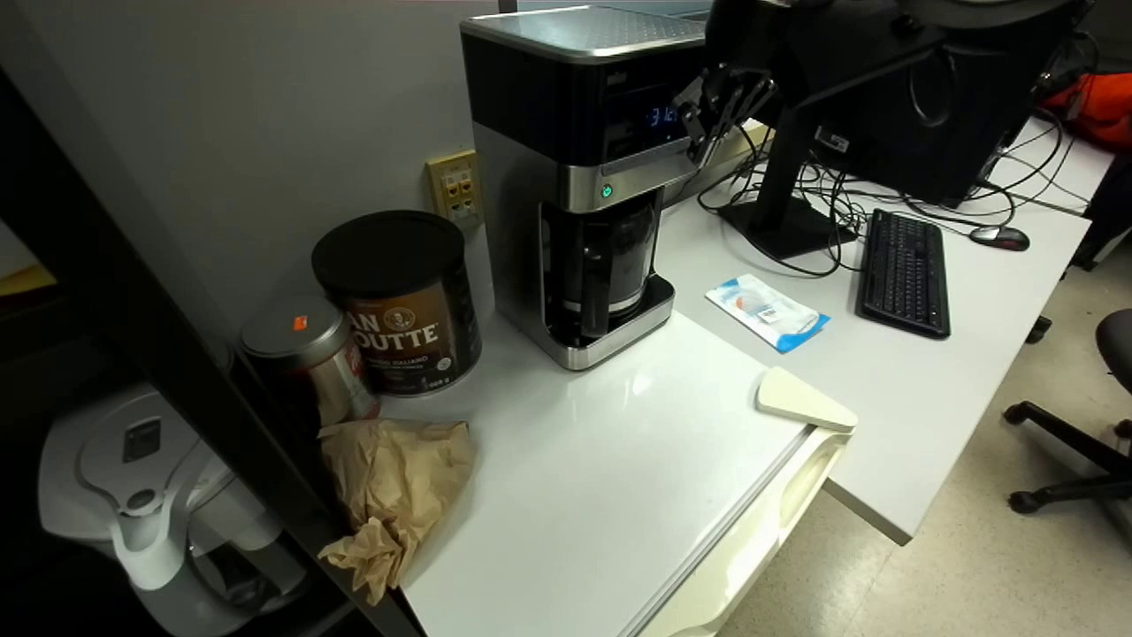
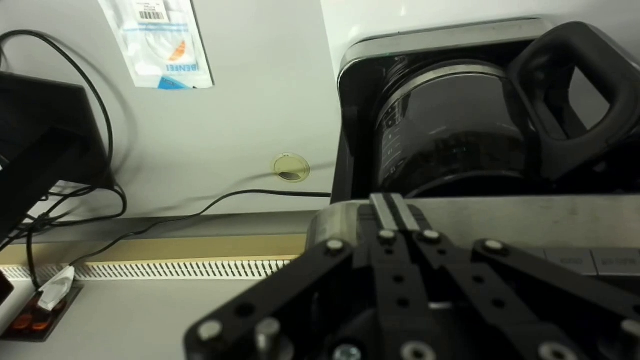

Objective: Press a button on the coffeemaker

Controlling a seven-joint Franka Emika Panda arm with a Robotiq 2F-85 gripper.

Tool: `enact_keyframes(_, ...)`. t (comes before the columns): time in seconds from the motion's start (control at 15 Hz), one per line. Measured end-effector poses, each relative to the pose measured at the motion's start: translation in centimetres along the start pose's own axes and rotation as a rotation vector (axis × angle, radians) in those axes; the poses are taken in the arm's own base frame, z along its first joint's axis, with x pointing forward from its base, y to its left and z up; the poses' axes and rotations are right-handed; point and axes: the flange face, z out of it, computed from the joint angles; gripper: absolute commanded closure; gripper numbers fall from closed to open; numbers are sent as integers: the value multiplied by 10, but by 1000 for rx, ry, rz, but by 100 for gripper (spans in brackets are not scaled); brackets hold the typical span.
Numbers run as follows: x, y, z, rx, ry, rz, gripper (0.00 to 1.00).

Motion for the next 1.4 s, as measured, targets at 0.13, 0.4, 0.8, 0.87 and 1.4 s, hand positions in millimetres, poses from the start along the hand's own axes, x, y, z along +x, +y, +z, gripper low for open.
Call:
enact_keyframes(0.13, -2, -2, -1, 4, 2, -17, 100)
enact_keyframes(0.4, -25, -14, -7, 4, -10, -72, 100)
enact_keyframes(0.8, -76, -13, -27, -19, -31, -168, 100)
enact_keyframes(0.87, -83, -10, -30, -21, -33, -180, 100)
enact_keyframes(1.4, -110, 6, -48, -30, -54, -208, 92)
